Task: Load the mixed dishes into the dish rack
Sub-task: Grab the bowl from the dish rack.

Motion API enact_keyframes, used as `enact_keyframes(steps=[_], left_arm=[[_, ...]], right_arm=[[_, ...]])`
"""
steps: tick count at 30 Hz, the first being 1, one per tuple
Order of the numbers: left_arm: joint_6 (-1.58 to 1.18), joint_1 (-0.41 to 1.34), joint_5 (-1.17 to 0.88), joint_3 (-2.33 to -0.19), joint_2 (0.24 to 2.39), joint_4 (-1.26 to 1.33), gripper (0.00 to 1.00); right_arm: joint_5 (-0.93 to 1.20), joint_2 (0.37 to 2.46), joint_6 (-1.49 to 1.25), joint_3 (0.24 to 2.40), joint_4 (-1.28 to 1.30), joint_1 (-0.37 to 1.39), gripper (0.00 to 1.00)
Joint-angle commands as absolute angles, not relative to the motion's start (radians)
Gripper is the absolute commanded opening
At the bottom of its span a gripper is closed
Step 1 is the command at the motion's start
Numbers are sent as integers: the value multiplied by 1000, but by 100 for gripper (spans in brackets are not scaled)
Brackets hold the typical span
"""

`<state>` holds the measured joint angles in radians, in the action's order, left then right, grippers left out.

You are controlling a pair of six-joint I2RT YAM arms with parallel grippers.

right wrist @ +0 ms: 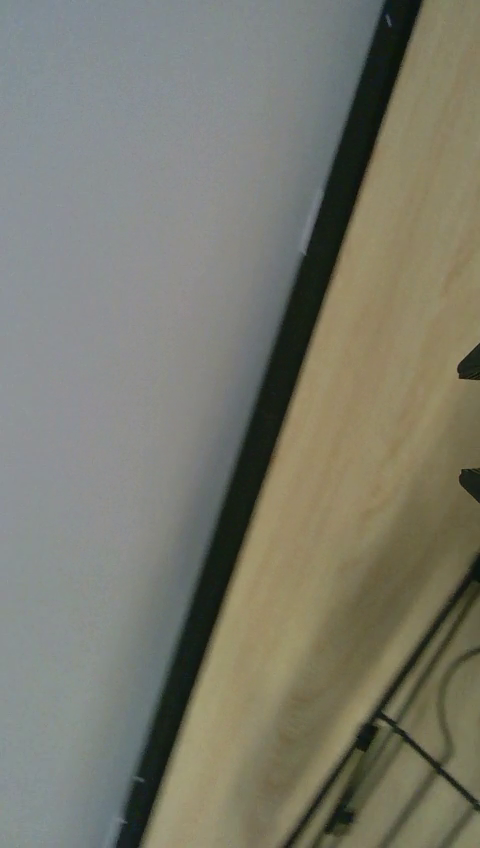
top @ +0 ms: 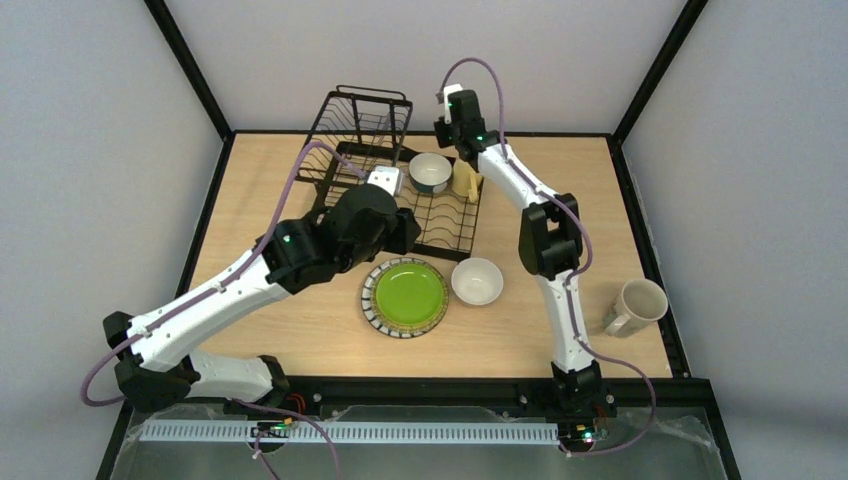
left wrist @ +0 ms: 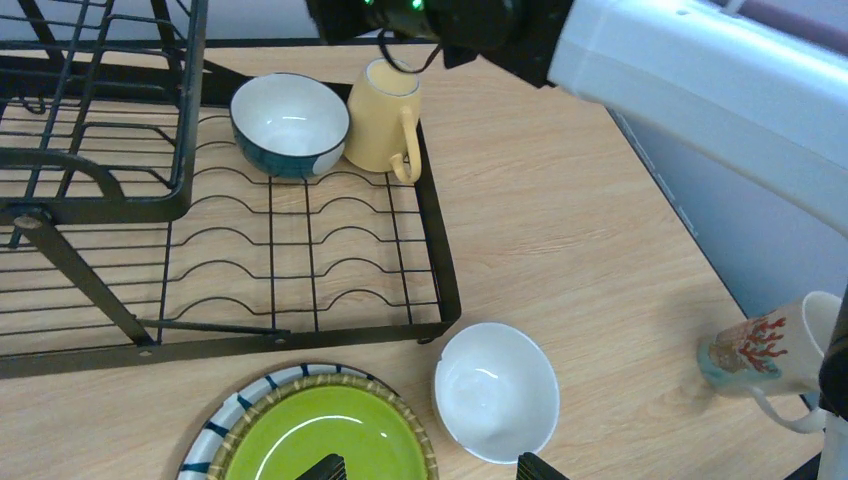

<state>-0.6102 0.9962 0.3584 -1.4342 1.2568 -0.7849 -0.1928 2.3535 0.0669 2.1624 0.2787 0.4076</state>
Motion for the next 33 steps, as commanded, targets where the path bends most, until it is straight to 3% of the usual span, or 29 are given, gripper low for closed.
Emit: enact_keyframes(steps=[1,33], left_arm=[[-545,984,343,-1474,1283,-790,99],[-548,969,305,-1479,1279,-780,99]], right_arm=[[-67,2392,55,2196,387,417,49],[19,2455,93,2201,471,417,53]])
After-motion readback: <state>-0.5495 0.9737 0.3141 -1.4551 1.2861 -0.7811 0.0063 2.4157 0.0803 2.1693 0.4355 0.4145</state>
